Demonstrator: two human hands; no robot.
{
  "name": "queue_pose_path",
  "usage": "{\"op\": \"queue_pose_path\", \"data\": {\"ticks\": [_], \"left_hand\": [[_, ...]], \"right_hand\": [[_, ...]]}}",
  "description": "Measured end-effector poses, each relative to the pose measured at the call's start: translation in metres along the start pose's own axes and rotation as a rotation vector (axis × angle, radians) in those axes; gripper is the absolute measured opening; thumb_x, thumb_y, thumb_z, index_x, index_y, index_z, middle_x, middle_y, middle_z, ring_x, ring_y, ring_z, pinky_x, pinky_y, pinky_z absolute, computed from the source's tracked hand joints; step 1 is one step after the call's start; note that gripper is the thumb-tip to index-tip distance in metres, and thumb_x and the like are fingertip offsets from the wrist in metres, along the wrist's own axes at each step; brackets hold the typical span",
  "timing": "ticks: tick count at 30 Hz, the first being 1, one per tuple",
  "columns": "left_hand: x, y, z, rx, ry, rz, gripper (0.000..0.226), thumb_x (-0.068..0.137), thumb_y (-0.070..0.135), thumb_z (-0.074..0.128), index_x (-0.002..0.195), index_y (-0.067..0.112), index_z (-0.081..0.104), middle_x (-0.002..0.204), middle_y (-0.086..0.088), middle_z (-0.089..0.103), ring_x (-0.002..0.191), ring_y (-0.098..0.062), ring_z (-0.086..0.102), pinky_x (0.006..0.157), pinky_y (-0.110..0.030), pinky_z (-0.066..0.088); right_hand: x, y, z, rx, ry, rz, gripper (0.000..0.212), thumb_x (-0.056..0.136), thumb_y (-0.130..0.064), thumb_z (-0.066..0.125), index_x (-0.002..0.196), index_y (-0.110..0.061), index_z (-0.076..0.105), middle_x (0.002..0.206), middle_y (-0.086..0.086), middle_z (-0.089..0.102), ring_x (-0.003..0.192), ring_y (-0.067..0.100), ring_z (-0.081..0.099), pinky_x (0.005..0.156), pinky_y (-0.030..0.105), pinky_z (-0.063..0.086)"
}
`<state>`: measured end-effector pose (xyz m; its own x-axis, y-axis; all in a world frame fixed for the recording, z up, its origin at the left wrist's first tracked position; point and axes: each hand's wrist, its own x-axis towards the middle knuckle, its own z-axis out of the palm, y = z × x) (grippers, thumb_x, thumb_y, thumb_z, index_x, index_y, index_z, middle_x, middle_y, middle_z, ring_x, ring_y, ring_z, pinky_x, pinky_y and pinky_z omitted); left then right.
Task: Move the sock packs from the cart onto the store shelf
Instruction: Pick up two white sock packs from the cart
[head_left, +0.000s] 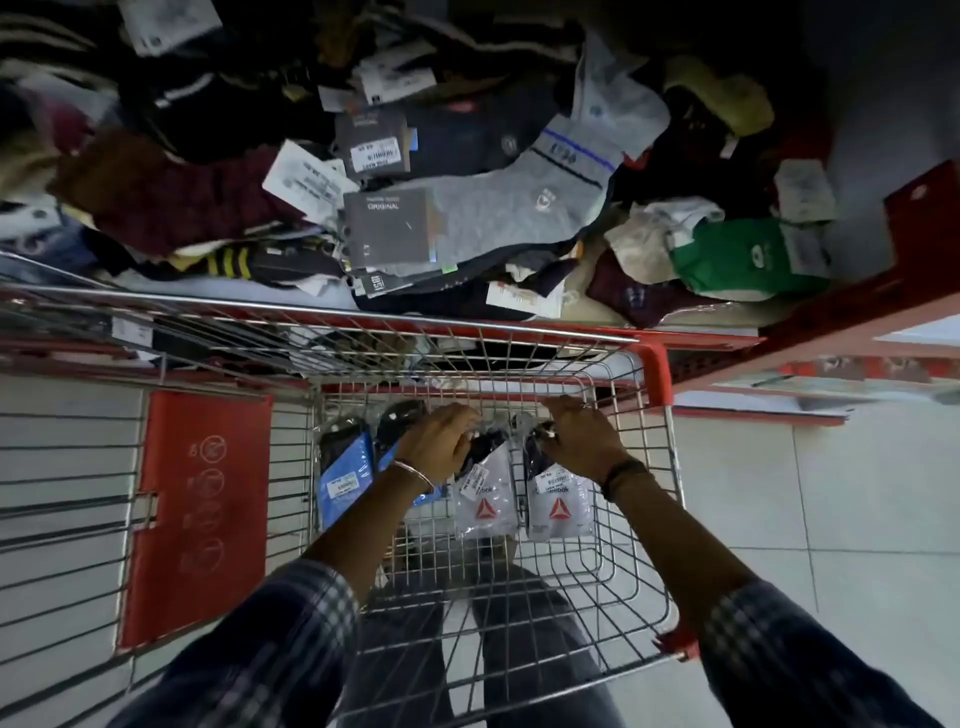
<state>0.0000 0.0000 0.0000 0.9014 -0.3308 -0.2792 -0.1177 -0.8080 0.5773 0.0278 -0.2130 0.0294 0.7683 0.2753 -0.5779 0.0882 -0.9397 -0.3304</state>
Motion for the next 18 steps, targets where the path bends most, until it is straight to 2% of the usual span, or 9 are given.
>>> {"op": "queue_pose_path", "data": {"ticks": [3, 5, 7, 9, 13, 15, 18], "left_hand": [[0.011, -0.015, 0.022, 0.005, -0.183, -0.166, 0.063, 0.084, 0.016, 0.061, 0.139, 0.005, 0.031, 0.140, -0.020, 0.040, 0.126, -0.036, 0.040, 0.102, -0.043, 0.040], [0.018, -0.022, 0.032, 0.015, -0.311, -0.222, 0.085, 0.081, 0.024, 0.068, 0.144, 0.004, 0.015, 0.149, -0.020, 0.027, 0.135, -0.034, 0.029, 0.110, -0.040, 0.031], [0.028, -0.025, 0.039, 0.028, -0.408, -0.236, 0.097, 0.077, 0.027, 0.072, 0.145, 0.005, 0.006, 0.150, -0.019, 0.023, 0.136, -0.032, 0.026, 0.110, -0.037, 0.027], [0.040, -0.026, 0.043, 0.055, -0.481, -0.250, 0.098, 0.075, 0.026, 0.075, 0.145, 0.006, 0.009, 0.148, -0.019, 0.028, 0.133, -0.032, 0.033, 0.109, -0.036, 0.031], [0.060, -0.030, 0.054, -0.032, -0.586, -0.325, 0.089, 0.065, 0.020, 0.082, 0.135, 0.008, 0.028, 0.136, -0.017, 0.046, 0.119, -0.033, 0.048, 0.099, -0.040, 0.043], [0.067, -0.031, 0.055, -0.083, -0.625, -0.357, 0.091, 0.063, 0.019, 0.084, 0.133, 0.007, 0.027, 0.132, -0.016, 0.049, 0.115, -0.034, 0.050, 0.093, -0.038, 0.046], [0.073, -0.031, 0.051, -0.056, -0.632, -0.328, 0.091, 0.060, 0.026, 0.086, 0.132, 0.010, 0.034, 0.129, -0.013, 0.053, 0.113, -0.032, 0.052, 0.091, -0.035, 0.046]], "right_hand": [[0.014, 0.009, 0.011, 0.054, -0.093, 0.083, 0.054, 0.088, -0.029, 0.057, 0.135, -0.009, 0.040, 0.138, 0.014, 0.047, 0.122, 0.033, 0.047, 0.101, 0.038, 0.041], [0.022, 0.015, 0.016, 0.067, -0.185, 0.122, 0.060, 0.083, -0.028, 0.065, 0.135, -0.010, 0.041, 0.141, 0.012, 0.045, 0.127, 0.030, 0.043, 0.106, 0.036, 0.036], [0.032, 0.021, 0.022, 0.074, -0.249, 0.124, 0.071, 0.078, -0.025, 0.073, 0.137, -0.010, 0.038, 0.142, 0.011, 0.045, 0.129, 0.030, 0.040, 0.109, 0.038, 0.033], [0.040, 0.024, 0.022, 0.100, -0.287, 0.113, 0.080, 0.074, -0.020, 0.078, 0.140, -0.008, 0.034, 0.141, 0.013, 0.045, 0.129, 0.031, 0.040, 0.109, 0.039, 0.033], [0.057, 0.032, 0.024, 0.110, -0.381, 0.092, 0.091, 0.070, -0.019, 0.081, 0.143, -0.010, 0.027, 0.142, 0.013, 0.045, 0.129, 0.032, 0.041, 0.106, 0.037, 0.034], [0.064, 0.035, 0.025, 0.054, -0.409, 0.088, 0.088, 0.069, -0.024, 0.082, 0.141, -0.009, 0.032, 0.140, 0.014, 0.047, 0.127, 0.032, 0.043, 0.104, 0.037, 0.036], [0.070, 0.035, 0.027, -0.073, -0.394, 0.048, 0.071, 0.066, -0.035, 0.082, 0.125, -0.010, 0.052, 0.127, 0.014, 0.055, 0.116, 0.032, 0.051, 0.095, 0.035, 0.043]]}}
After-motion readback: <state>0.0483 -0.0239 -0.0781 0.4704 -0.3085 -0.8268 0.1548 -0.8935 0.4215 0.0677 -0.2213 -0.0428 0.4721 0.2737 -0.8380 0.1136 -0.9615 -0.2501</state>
